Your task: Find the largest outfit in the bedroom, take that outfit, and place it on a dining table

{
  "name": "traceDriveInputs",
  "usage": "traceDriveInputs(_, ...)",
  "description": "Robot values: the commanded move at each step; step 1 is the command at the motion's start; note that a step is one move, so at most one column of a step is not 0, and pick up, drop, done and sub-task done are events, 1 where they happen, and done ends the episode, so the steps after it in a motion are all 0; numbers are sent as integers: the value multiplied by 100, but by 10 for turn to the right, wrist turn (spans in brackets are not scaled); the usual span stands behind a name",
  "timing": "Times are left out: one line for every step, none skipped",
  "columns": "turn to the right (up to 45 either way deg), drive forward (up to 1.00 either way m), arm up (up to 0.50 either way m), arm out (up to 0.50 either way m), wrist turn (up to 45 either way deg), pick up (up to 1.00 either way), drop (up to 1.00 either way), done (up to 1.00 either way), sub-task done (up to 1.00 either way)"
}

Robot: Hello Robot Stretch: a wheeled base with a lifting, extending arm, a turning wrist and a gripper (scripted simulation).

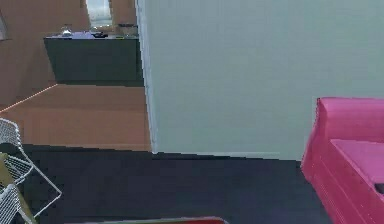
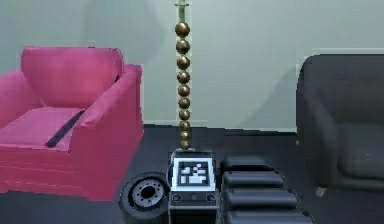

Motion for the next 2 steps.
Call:
traceDriveInputs(0, 80, 0, 0, 0, 0, 0, 0, 0)
traceDriveInputs(-360, 0, 0, 0, 0, 0, 0, 0, 0)
